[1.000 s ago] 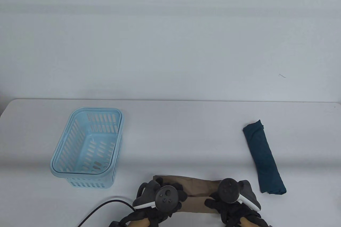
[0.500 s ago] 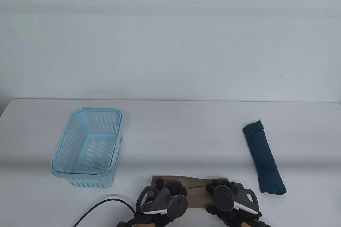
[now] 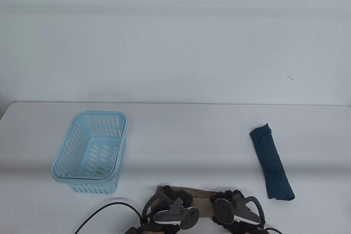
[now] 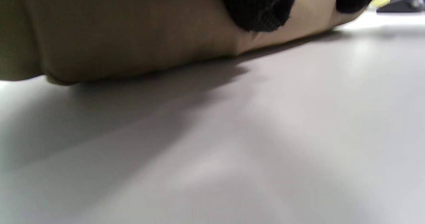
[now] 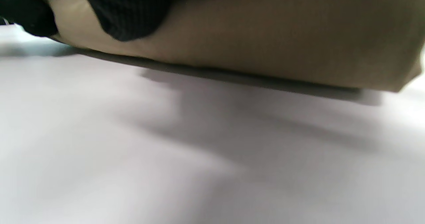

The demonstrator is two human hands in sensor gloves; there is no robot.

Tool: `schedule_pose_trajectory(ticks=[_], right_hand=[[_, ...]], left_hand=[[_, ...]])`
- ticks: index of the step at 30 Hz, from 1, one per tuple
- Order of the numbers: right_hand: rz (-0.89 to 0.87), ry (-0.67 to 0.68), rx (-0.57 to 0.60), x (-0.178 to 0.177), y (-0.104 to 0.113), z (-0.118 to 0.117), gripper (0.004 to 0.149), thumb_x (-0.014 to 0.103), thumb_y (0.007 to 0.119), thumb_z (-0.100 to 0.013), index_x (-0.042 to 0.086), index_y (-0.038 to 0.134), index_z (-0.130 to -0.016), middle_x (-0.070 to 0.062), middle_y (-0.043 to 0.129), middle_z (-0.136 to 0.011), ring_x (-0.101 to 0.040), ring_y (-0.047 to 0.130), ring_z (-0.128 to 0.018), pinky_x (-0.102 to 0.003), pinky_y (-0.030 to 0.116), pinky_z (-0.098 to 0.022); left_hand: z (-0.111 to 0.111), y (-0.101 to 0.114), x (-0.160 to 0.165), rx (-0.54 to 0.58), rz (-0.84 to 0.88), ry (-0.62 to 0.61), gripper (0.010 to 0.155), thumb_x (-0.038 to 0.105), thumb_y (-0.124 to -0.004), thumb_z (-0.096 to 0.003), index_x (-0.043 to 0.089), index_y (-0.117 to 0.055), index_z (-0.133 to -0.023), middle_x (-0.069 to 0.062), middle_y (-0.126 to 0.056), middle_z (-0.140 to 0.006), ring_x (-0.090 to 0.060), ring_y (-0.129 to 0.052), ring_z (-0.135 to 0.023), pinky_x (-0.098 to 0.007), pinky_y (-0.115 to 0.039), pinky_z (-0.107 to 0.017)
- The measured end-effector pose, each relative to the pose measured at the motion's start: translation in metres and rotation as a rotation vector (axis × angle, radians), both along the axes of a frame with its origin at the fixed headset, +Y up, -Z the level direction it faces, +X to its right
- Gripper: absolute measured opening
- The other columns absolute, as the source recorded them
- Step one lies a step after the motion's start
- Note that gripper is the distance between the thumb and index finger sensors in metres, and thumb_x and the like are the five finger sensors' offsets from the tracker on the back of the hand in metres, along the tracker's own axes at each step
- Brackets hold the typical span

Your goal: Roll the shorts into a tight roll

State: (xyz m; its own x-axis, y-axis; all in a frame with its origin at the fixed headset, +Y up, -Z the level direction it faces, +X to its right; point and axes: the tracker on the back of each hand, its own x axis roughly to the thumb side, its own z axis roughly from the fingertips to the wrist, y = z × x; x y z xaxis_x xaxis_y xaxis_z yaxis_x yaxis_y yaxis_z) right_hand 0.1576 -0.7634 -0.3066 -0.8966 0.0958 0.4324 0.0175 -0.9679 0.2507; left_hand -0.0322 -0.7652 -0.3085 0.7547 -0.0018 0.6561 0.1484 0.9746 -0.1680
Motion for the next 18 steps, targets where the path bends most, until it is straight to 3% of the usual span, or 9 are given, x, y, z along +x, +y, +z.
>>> schedule_pose_trajectory(ticks=[6, 12, 15, 18], right_hand=[[-0.215, -0.074, -0.176, 0.009, 0.004, -0.006, 0.061, 0.04, 0.064, -0.047, 0.007, 0.066, -0.099, -0.019, 0.069, -0.1, -0.042, 0.065, -0.09, -0.07, 0.039, -0.068], [-0.272, -0.087, -0.292, 0.013, 0.001, -0.01, 0.054, 0.04, 0.063, -0.046, 0.008, 0.08, -0.086, -0.016, 0.086, -0.082, -0.036, 0.081, -0.073, -0.069, 0.045, -0.067], [-0.276, -0.101, -0.292, 0.015, 0.001, -0.012, 0.054, 0.041, 0.064, -0.045, 0.008, 0.081, -0.085, -0.015, 0.087, -0.081, -0.036, 0.082, -0.072, -0.069, 0.046, -0.067], [-0.278, -0.139, -0.252, 0.017, -0.002, -0.014, 0.053, 0.042, 0.063, -0.045, 0.009, 0.082, -0.083, -0.014, 0.088, -0.079, -0.035, 0.082, -0.07, -0.068, 0.047, -0.067]], left_hand=[[-0.013, 0.014, -0.02, -0.228, 0.176, 0.09, 0.059, 0.029, -0.07, -0.0464, 0.007, -0.068, -0.102, -0.021, -0.086, -0.1, -0.043, -0.093, -0.086, -0.075, -0.049, -0.065], [-0.011, 0.01, -0.021, -0.336, 0.182, 0.074, 0.055, 0.027, -0.063, -0.0475, 0.011, -0.073, -0.099, -0.015, -0.094, -0.088, -0.035, -0.1, -0.071, -0.074, -0.052, -0.065], [-0.007, 0.013, -0.02, -0.27, 0.158, 0.07, 0.057, 0.028, -0.064, -0.048, 0.012, -0.068, -0.102, -0.014, -0.091, -0.093, -0.036, -0.098, -0.076, -0.076, -0.049, -0.066], [0.003, 0.023, -0.016, -0.033, 0.181, 0.008, 0.059, 0.028, -0.07, -0.0486, 0.012, -0.062, -0.104, -0.019, -0.075, -0.107, -0.043, -0.083, -0.093, -0.076, -0.045, -0.066]])
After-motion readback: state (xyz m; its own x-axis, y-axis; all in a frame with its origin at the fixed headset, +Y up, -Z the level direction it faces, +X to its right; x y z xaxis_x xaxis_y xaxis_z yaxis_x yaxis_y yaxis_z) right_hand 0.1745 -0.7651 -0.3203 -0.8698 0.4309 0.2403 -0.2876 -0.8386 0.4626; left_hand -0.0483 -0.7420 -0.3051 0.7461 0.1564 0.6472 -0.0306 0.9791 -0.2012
